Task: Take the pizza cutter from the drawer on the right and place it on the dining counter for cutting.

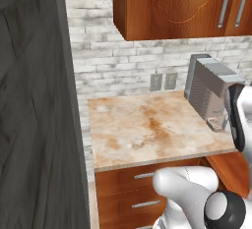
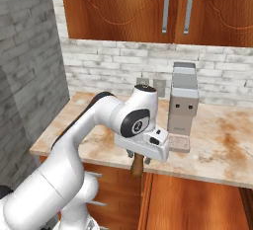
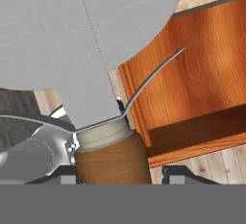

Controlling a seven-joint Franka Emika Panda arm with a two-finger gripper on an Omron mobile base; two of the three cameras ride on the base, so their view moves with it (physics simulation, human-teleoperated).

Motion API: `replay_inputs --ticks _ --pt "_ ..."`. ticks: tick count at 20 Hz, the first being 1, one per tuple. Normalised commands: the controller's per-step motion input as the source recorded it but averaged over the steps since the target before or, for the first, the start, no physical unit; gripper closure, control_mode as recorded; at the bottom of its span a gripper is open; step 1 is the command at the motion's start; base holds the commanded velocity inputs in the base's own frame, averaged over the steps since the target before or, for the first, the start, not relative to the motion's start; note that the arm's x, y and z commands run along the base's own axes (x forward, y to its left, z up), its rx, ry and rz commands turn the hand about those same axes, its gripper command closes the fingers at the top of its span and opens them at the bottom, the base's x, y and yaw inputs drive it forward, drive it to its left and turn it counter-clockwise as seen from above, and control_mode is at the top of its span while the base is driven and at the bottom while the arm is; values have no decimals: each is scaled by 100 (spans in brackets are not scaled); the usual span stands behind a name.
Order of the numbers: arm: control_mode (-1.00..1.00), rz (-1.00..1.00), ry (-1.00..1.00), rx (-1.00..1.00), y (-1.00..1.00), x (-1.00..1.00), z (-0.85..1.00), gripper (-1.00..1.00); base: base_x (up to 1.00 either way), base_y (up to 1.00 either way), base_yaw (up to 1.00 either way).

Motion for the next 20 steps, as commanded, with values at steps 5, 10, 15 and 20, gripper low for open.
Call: replay_inputs --ticks 5,10,15,20 --pt "-100 -3 0 -3 74 11 19 100 0 0 0" --pt "-100 -3 3 -7 64 27 6 100 0 0 0" --pt "-100 0 1 -2 78 27 9 100 0 0 0" --pt "-100 0 0 -2 46 7 6 100 0 0 0"
